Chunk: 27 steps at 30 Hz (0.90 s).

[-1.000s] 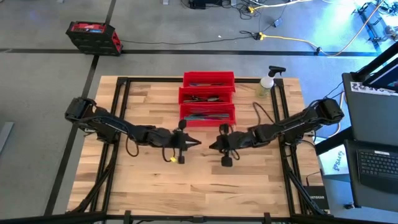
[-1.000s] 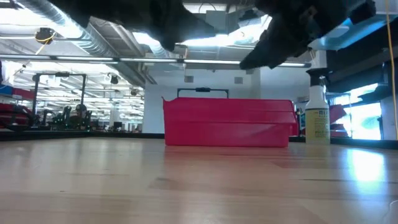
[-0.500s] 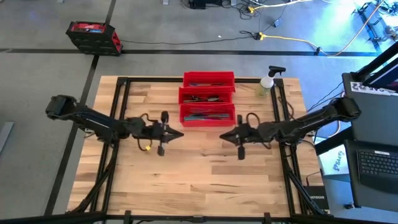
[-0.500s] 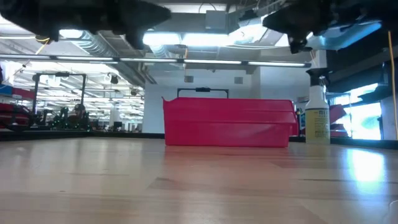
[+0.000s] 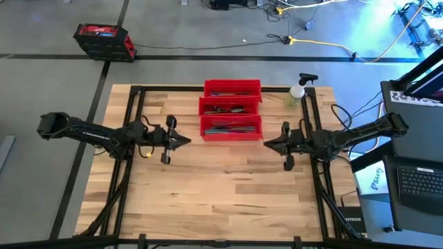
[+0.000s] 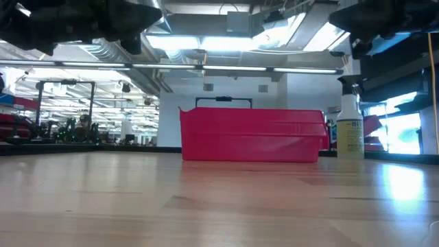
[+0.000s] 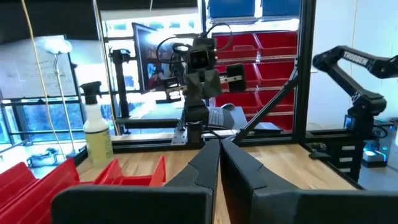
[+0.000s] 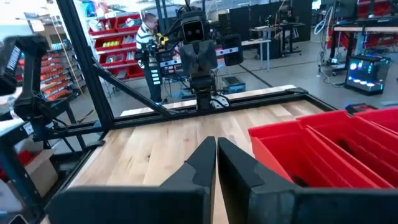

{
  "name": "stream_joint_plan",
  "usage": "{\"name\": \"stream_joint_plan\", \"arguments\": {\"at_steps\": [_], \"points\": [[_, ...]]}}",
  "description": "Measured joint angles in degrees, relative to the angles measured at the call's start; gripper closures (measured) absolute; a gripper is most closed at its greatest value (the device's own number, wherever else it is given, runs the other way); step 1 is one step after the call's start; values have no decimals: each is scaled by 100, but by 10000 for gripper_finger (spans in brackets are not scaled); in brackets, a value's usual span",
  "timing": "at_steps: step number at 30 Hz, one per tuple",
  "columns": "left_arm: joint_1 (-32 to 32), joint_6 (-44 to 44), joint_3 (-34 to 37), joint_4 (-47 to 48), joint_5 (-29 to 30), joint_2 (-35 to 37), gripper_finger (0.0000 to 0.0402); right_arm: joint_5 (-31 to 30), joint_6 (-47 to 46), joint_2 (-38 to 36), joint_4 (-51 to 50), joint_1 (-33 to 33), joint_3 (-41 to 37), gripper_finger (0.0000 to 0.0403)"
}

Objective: Sort silverware
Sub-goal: Return to Home Position

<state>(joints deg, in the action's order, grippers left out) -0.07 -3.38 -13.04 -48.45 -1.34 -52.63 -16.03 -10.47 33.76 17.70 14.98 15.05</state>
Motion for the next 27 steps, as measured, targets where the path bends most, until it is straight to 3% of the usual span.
{"name": "stream_joint_plan", "arguments": {"at_steps": [14,27], "points": [[-3,93,546,-7,-112,639,402,-28,9,-1559,-1327,2,-173,403],[152,371,1003,4,-387,1539,402,-146,124,-1949,-1713,2,-240,403]]}}
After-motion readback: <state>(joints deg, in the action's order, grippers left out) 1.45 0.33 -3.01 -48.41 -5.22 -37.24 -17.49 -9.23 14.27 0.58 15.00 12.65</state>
